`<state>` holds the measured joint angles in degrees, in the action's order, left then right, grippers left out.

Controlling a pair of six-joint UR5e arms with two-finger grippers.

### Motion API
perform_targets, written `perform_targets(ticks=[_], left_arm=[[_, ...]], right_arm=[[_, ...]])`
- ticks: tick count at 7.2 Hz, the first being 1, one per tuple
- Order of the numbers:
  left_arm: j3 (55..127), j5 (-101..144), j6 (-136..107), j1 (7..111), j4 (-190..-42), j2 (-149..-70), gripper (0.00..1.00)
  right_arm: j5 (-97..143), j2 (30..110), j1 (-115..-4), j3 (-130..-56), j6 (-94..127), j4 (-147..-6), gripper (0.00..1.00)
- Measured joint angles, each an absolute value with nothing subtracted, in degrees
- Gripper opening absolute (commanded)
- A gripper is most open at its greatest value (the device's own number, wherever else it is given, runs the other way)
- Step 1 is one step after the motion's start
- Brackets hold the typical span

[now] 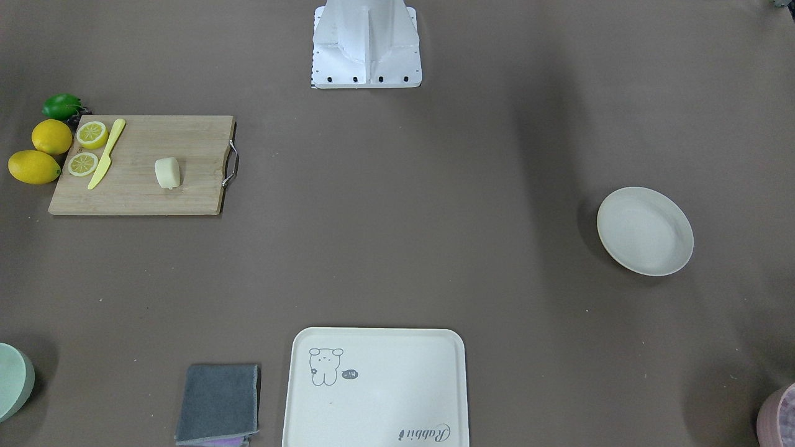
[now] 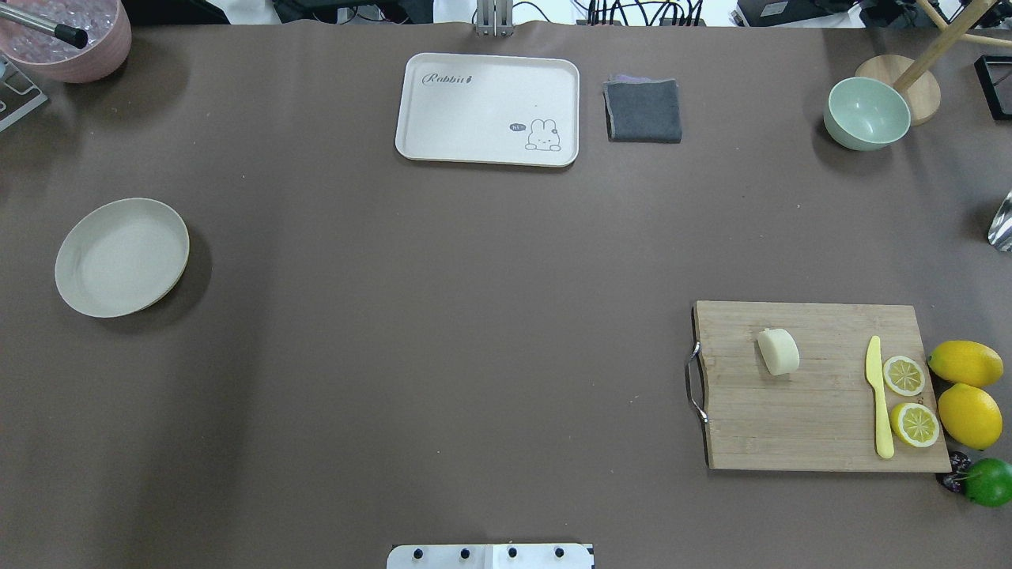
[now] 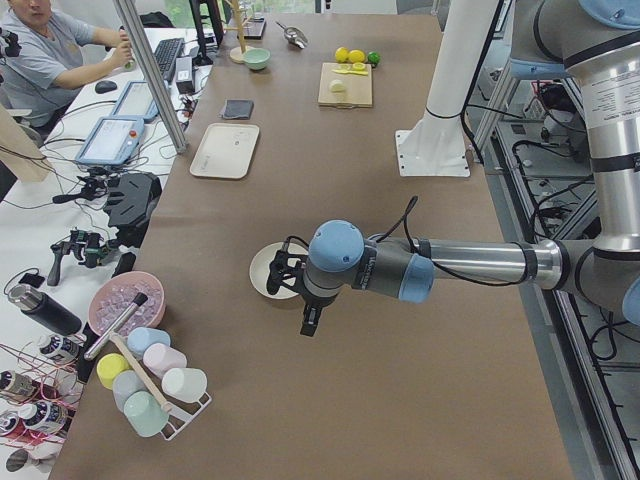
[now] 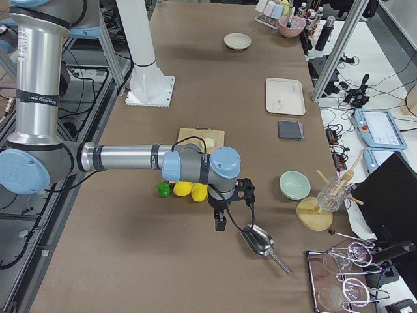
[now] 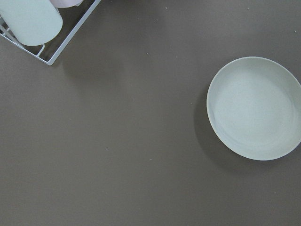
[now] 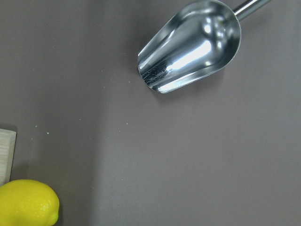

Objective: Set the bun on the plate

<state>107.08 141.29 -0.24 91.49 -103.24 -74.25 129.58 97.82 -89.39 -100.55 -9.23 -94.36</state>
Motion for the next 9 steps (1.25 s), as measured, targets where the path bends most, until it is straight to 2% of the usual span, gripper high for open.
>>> perform_targets(ticks=[9], left_arm=[[106.31,141.23,-3.22,87.56,-104.86,-75.0,0.96]], right_arm=[[132.77,97.62,-89.38,-100.89,-9.34,-94.31,1.0]])
